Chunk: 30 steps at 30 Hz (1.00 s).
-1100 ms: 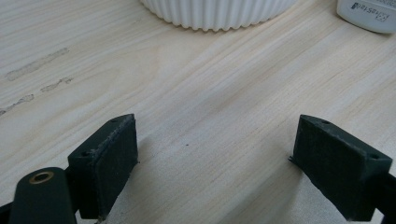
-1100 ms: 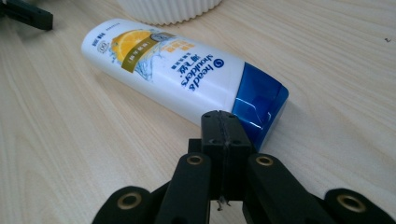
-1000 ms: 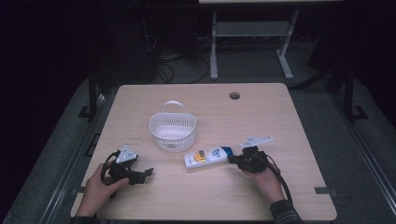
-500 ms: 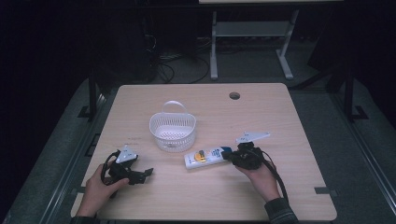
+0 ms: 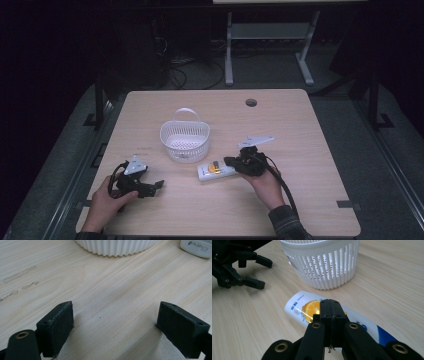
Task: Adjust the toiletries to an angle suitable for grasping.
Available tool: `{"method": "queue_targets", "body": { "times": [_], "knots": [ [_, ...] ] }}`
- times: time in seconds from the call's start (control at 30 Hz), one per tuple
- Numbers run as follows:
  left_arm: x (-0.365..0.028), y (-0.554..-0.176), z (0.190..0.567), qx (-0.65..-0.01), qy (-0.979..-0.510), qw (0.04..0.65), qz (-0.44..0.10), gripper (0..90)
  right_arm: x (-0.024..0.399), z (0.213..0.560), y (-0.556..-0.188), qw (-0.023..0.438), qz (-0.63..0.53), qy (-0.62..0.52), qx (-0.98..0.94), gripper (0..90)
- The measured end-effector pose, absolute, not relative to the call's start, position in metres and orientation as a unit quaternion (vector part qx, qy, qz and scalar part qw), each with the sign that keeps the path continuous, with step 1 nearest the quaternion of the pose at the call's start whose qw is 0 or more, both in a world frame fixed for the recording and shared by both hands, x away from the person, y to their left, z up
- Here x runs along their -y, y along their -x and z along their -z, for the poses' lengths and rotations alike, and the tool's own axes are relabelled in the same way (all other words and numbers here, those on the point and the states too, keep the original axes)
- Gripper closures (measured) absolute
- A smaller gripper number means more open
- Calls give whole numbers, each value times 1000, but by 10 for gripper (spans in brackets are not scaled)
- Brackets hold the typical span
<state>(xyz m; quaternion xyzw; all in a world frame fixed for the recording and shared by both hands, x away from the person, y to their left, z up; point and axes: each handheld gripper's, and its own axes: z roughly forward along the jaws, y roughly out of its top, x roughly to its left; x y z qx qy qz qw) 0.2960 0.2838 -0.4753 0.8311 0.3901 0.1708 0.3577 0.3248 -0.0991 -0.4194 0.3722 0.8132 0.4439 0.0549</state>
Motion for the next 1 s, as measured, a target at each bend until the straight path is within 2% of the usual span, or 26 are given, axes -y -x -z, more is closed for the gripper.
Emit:
{"method": "queue_targets", "body": {
  "times": [0.37, 1.0],
  "knots": [
    [-284, -296, 475, -388, -833, 356, -171, 131, 59, 431, -338, 49, -429, -376, -820, 896],
    [-284, -296, 475, -388, -833, 355, -170, 131, 19, 446, -351, 41, -404, -375, -834, 896]
  ]
}}
